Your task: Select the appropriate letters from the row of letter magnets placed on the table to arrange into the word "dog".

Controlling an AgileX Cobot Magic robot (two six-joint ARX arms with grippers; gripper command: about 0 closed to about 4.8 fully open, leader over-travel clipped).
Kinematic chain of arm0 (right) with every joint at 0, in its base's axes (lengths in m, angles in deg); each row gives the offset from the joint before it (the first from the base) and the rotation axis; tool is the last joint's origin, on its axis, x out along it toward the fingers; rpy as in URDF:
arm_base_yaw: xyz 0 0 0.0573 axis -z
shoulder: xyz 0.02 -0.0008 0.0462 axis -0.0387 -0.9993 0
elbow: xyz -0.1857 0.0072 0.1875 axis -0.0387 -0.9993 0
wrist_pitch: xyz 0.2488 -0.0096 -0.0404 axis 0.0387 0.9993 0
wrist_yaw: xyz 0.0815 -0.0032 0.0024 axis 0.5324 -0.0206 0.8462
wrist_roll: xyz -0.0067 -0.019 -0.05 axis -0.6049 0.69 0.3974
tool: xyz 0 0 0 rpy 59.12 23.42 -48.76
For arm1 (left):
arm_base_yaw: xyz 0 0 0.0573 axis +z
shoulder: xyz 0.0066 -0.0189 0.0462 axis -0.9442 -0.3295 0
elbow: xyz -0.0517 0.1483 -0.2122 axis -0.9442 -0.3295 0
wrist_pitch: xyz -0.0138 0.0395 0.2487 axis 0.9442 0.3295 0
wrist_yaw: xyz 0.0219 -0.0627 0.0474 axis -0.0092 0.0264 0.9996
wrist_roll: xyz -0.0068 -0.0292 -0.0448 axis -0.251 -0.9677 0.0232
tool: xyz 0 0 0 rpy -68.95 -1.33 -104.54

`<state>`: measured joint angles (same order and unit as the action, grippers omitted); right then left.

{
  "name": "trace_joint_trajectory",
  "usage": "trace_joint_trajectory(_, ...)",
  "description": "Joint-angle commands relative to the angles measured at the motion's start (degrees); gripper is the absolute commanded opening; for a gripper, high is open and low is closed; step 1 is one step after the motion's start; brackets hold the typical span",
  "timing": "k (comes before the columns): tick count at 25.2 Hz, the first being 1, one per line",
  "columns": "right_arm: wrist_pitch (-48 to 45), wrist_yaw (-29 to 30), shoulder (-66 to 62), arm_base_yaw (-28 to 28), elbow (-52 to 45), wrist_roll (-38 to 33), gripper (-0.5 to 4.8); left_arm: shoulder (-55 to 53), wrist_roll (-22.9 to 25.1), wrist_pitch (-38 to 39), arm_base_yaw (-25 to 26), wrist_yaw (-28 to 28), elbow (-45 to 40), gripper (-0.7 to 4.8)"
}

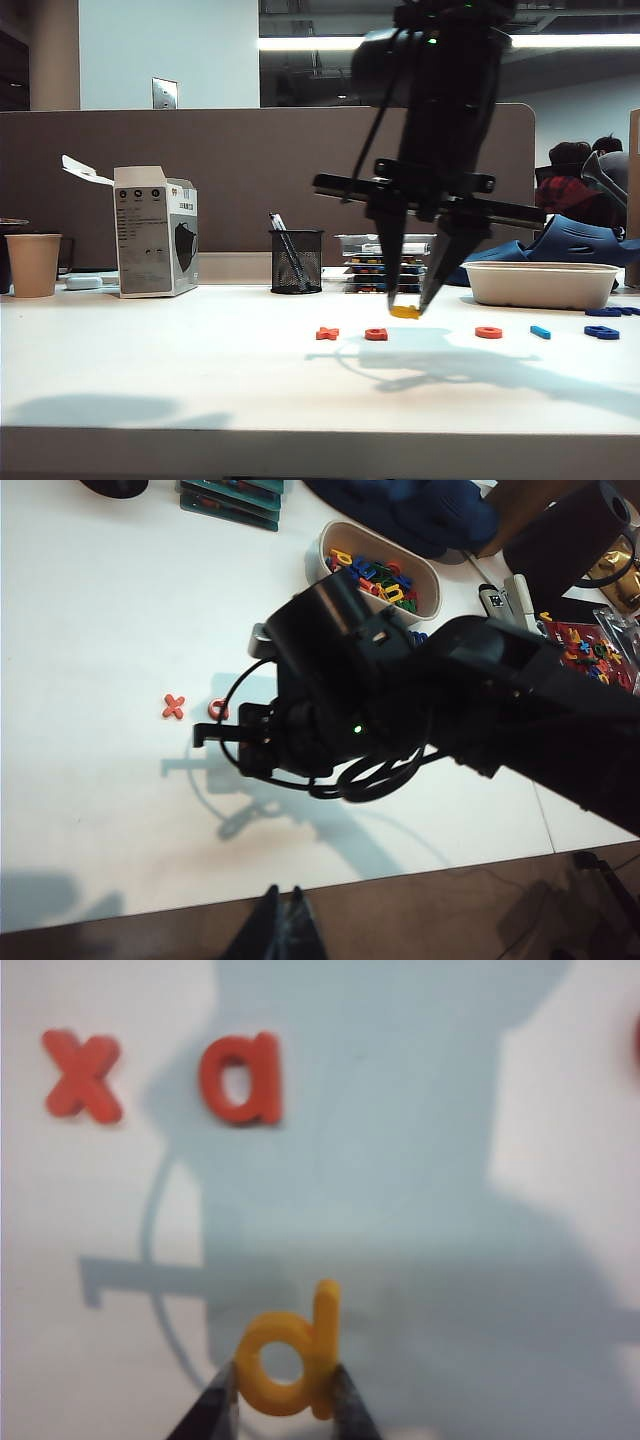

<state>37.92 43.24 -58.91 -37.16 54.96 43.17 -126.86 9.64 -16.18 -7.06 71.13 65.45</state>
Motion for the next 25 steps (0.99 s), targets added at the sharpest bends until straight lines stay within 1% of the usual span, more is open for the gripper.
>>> trace_joint_trajectory(1, -1.99, -0.26, 0.26, -2.75, 0.09, -2.14, 0.89, 0.13, 0.2, -0.37, 0.02, 0.33, 0.15, -0.05)
trace_joint_trajectory(4, -3.08, -0.28, 0.26, -4.72, 0.09, -3.76, 0.89, 0.13, 0.2, -0.37, 0.02, 0.33, 0.15, -0.05)
trace_joint_trajectory(12, -5.99, -0.61, -1.44, -8.81, 0.04, -3.76, 0.89, 0.13, 0.2, -0.35, 0.02, 0.33, 0.15, -0.05)
trace_joint_trajectory(25, -4.68, -0.72, -6.99, -8.83, 0.04, -4.63, 0.89, 0.13, 0.2, -0.37, 0.02, 0.09, 0.15, -0.05)
